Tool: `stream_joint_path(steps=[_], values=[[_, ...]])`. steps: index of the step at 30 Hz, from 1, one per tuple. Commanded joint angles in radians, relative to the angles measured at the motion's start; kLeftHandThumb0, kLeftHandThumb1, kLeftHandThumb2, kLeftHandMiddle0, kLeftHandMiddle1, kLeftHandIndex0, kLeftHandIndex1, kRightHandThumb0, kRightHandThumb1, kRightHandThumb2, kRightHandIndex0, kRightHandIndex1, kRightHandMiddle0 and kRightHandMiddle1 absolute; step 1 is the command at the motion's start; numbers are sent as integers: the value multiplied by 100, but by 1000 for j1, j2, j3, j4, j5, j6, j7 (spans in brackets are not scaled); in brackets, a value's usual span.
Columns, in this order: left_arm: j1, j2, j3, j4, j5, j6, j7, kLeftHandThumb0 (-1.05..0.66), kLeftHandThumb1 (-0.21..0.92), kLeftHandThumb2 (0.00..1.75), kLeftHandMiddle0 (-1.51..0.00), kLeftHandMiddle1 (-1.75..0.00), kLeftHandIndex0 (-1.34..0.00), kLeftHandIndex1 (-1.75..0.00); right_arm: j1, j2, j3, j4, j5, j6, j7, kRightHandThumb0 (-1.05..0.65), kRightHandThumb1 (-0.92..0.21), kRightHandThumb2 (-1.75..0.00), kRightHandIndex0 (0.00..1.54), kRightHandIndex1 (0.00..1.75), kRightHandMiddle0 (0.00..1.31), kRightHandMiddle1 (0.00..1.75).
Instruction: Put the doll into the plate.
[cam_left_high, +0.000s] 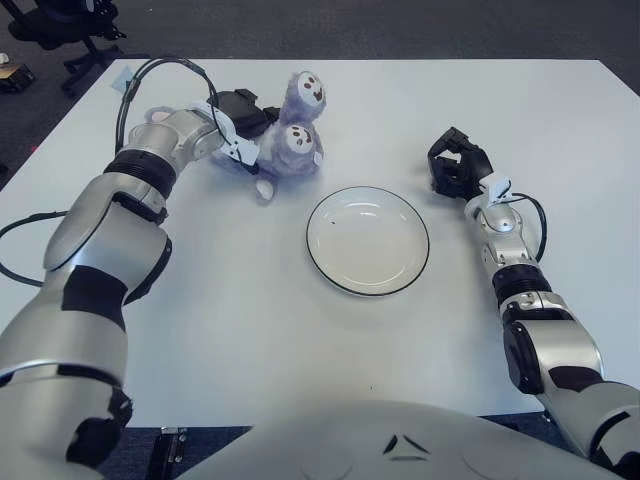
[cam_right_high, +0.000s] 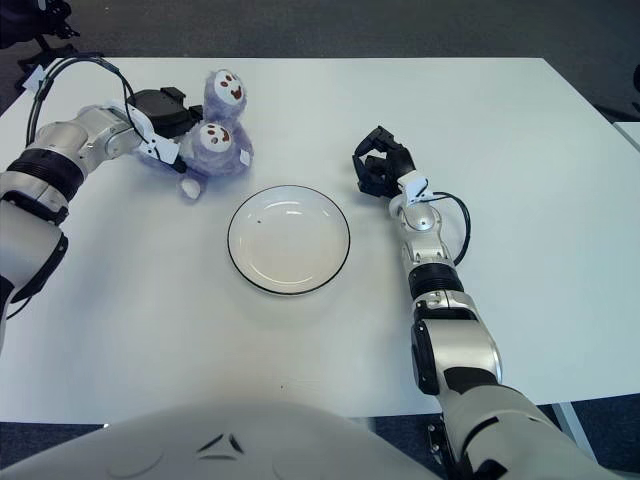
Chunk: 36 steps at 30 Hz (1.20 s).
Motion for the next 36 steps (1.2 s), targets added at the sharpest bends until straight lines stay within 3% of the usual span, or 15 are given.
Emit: stream_joint_path(steps=[1, 3, 4, 6, 9, 13, 16, 18, 20, 21, 24, 27, 30, 32, 36], values=[[44, -18, -17, 29, 3, 12, -12, -81, 91, 0, -71, -13, -31, -1, 45, -3, 9, 22, -14, 35, 11, -39, -64, -90, 96, 175, 38, 175], [54, -27, -21, 39, 1, 16, -7, -81, 91, 0, -72, -9, -31, -1, 46, -4, 9, 22, -14, 33, 12, -39, -64, -90, 96, 175, 38, 175], [61, -34, -23, 46, 1, 19, -5, -74, 88, 0, -76, -10, -40, -6, 47, -4, 9, 22, -14, 32, 13, -39, -64, -90, 96, 175, 38, 175], [70, -46, -27, 59, 0, 23, -7, -68, 85, 0, -74, -19, -45, -14, 47, -5, 9, 22, -14, 30, 15, -39, -64, -90, 96, 175, 38, 175], [78, -57, -35, 70, 1, 29, 3, -54, 80, 0, -55, -66, -37, -63, 49, -6, 9, 19, -13, 28, 17, -39, -64, -89, 96, 175, 38, 175], [96, -71, -53, 87, 12, 41, 41, -39, 78, 0, -48, -86, -28, -99, 49, -6, 9, 18, -12, 27, 19, -39, -64, -89, 96, 175, 38, 175], [118, -77, -85, 102, 38, 51, 96, -16, 84, 3, -46, -91, -25, -115, 50, -6, 9, 17, -11, 26, 20, -39, -64, -89, 95, 175, 38, 175], [126, -75, -104, 109, 51, 46, 123, 14, 89, 16, -47, -122, -24, -123, 51, -6, 9, 16, -11, 25, 21, -39, -64, -89, 95, 175, 38, 175], [130, -70, -120, 114, 59, 27, 152, 7, 90, 20, -49, -128, -31, -133, 51, -6, 8, 15, -10, 25, 22, -39, -64, -89, 95, 175, 38, 175], [130, -67, -126, 116, 62, 16, 164, 5, 83, 36, -50, -136, -34, -138, 51, -6, 8, 15, -10, 25, 23, -39, -64, -89, 95, 175, 38, 175], [129, -66, -137, 123, 59, 6, 179, 2, 72, 60, -49, -147, -38, -146, 51, -6, 8, 14, -10, 25, 24, -39, -64, -89, 95, 175, 38, 175], [129, -65, -137, 128, 49, -8, 187, 1, 68, 68, -49, -151, -39, -148, 51, -6, 8, 13, -10, 26, 24, -39, -64, -89, 95, 175, 38, 175], [142, -53, -91, 135, -11, -86, 196, 0, 47, 106, -52, -167, -42, -161, 51, -7, 7, 12, -10, 28, 26, -39, -64, -89, 95, 175, 38, 175], [143, -51, -88, 138, -19, -96, 197, 0, 40, 118, -54, -171, -43, -167, 51, -7, 7, 11, -10, 28, 26, -39, -64, -89, 95, 175, 38, 175], [141, -50, -91, 141, -24, -103, 198, 0, 33, 129, -56, -174, -44, -172, 51, -7, 7, 10, -10, 28, 27, -39, -64, -89, 95, 175, 38, 175]])
